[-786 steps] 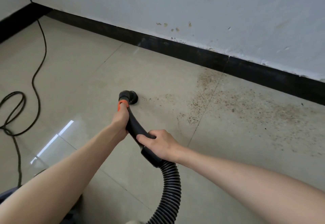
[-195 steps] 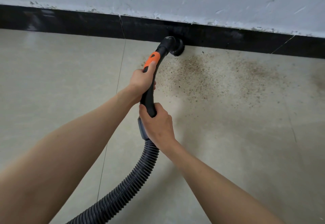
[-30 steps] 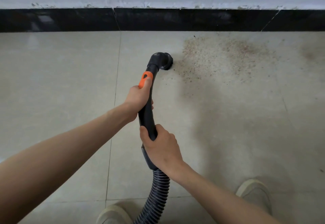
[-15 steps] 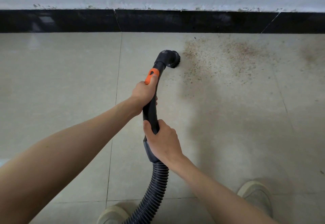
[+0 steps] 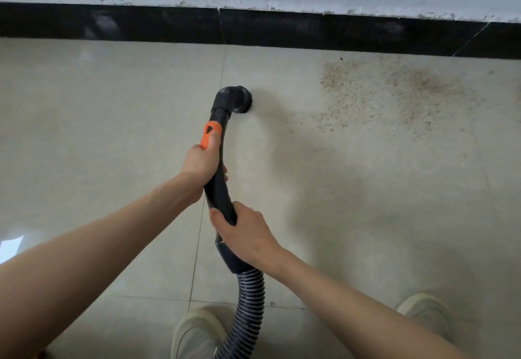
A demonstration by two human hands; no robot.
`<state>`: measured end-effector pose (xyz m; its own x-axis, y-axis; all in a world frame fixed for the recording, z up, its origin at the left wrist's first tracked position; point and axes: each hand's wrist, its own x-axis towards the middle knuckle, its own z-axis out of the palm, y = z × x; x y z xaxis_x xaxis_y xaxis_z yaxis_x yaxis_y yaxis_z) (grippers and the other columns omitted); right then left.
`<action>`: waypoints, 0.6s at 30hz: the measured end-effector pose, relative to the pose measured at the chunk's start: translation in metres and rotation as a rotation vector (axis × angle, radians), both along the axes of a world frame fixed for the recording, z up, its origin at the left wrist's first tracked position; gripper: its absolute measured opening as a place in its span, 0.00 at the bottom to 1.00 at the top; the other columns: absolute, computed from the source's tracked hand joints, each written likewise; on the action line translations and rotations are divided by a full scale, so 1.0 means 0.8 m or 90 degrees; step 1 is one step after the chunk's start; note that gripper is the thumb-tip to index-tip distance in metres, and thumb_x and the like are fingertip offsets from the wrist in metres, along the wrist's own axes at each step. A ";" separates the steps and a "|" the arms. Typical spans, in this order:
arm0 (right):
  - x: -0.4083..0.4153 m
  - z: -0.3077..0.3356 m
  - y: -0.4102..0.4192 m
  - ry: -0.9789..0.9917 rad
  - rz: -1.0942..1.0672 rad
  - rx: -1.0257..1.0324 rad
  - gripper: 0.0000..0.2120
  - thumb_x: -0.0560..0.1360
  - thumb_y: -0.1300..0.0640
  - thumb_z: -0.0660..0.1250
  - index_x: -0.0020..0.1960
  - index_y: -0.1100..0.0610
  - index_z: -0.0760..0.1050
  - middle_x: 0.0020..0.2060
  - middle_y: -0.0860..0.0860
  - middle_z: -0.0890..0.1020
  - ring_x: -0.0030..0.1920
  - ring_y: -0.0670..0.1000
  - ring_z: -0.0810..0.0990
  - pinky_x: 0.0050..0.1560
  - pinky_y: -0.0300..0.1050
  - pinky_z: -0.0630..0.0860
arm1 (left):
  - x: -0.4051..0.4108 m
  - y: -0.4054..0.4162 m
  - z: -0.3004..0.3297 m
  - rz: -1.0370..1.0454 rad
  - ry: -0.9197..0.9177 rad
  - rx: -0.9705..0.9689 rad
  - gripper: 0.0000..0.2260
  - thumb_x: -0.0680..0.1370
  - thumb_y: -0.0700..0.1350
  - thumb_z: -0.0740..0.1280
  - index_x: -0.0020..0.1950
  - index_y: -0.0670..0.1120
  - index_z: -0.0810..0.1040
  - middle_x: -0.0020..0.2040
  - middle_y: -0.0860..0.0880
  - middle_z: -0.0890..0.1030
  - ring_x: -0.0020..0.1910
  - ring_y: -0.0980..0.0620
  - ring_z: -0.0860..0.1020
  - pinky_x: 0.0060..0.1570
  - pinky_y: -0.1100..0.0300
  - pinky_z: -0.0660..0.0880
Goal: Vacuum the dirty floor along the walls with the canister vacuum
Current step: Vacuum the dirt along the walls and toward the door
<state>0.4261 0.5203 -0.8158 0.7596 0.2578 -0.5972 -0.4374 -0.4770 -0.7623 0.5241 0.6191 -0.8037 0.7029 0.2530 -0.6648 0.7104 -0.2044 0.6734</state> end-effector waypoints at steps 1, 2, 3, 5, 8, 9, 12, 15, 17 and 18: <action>0.000 -0.001 -0.001 0.009 0.004 0.014 0.17 0.79 0.41 0.59 0.45 0.54 0.69 0.39 0.51 0.78 0.37 0.50 0.77 0.38 0.43 0.73 | -0.003 0.000 0.001 0.000 0.001 -0.005 0.24 0.78 0.65 0.55 0.43 0.43 0.69 0.34 0.43 0.75 0.29 0.47 0.75 0.35 0.57 0.76; 0.002 -0.001 -0.003 0.018 0.005 0.028 0.16 0.79 0.41 0.59 0.44 0.54 0.69 0.39 0.51 0.78 0.37 0.50 0.77 0.38 0.42 0.73 | -0.006 -0.001 0.002 0.000 0.003 -0.010 0.24 0.78 0.65 0.55 0.43 0.43 0.69 0.34 0.43 0.75 0.28 0.47 0.75 0.35 0.57 0.76; 0.002 0.000 -0.005 0.028 -0.002 0.046 0.16 0.79 0.41 0.59 0.44 0.54 0.69 0.40 0.51 0.79 0.38 0.51 0.78 0.40 0.43 0.74 | -0.008 -0.002 0.003 -0.003 0.005 -0.012 0.24 0.78 0.65 0.55 0.43 0.43 0.69 0.34 0.43 0.75 0.28 0.47 0.75 0.35 0.57 0.77; 0.001 0.000 -0.007 0.049 -0.026 0.080 0.16 0.79 0.41 0.59 0.45 0.54 0.70 0.43 0.56 0.82 0.42 0.57 0.82 0.46 0.51 0.79 | -0.012 -0.007 0.004 -0.017 0.008 -0.008 0.23 0.79 0.63 0.55 0.43 0.43 0.69 0.34 0.42 0.76 0.29 0.46 0.76 0.35 0.57 0.77; -0.010 0.000 -0.011 0.047 -0.039 0.064 0.16 0.80 0.41 0.57 0.48 0.54 0.70 0.44 0.58 0.83 0.45 0.58 0.83 0.51 0.54 0.79 | -0.019 -0.017 0.004 -0.049 0.013 0.005 0.22 0.80 0.61 0.54 0.48 0.41 0.70 0.34 0.42 0.76 0.29 0.46 0.76 0.33 0.58 0.75; -0.015 -0.001 -0.013 0.042 -0.046 0.058 0.16 0.80 0.41 0.57 0.48 0.54 0.70 0.44 0.57 0.83 0.44 0.57 0.83 0.50 0.53 0.79 | -0.021 -0.020 0.004 -0.060 0.014 0.007 0.22 0.80 0.60 0.55 0.50 0.40 0.70 0.34 0.42 0.76 0.29 0.46 0.77 0.33 0.58 0.75; -0.024 0.000 -0.022 0.035 -0.078 0.061 0.13 0.80 0.43 0.57 0.46 0.52 0.68 0.41 0.55 0.82 0.42 0.55 0.83 0.47 0.49 0.79 | -0.024 -0.033 0.004 -0.089 0.017 0.003 0.21 0.80 0.58 0.55 0.52 0.39 0.69 0.34 0.42 0.76 0.30 0.46 0.77 0.32 0.58 0.75; -0.028 0.003 -0.030 0.037 -0.107 0.068 0.13 0.80 0.43 0.57 0.45 0.52 0.68 0.39 0.54 0.82 0.40 0.54 0.83 0.46 0.49 0.79 | -0.025 -0.047 0.006 -0.116 0.019 0.001 0.21 0.80 0.58 0.55 0.53 0.40 0.69 0.34 0.42 0.76 0.30 0.46 0.77 0.33 0.58 0.76; -0.030 0.004 -0.034 0.040 -0.123 0.070 0.13 0.80 0.43 0.57 0.45 0.52 0.68 0.38 0.54 0.82 0.38 0.52 0.82 0.46 0.49 0.79 | -0.024 -0.055 0.008 -0.128 0.021 0.000 0.20 0.80 0.58 0.55 0.52 0.40 0.69 0.34 0.42 0.76 0.30 0.46 0.76 0.33 0.58 0.76; -0.030 0.005 -0.036 0.041 -0.130 0.068 0.13 0.80 0.43 0.57 0.45 0.52 0.69 0.39 0.55 0.82 0.38 0.52 0.81 0.46 0.48 0.79 | -0.023 -0.059 0.008 -0.134 0.022 -0.001 0.20 0.80 0.58 0.55 0.52 0.40 0.69 0.33 0.43 0.76 0.30 0.46 0.76 0.33 0.58 0.76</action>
<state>0.4019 0.4916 -0.8118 0.7634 0.1666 -0.6240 -0.5664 -0.2916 -0.7708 0.5056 0.5716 -0.7973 0.7165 0.1021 -0.6901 0.6754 -0.3491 0.6496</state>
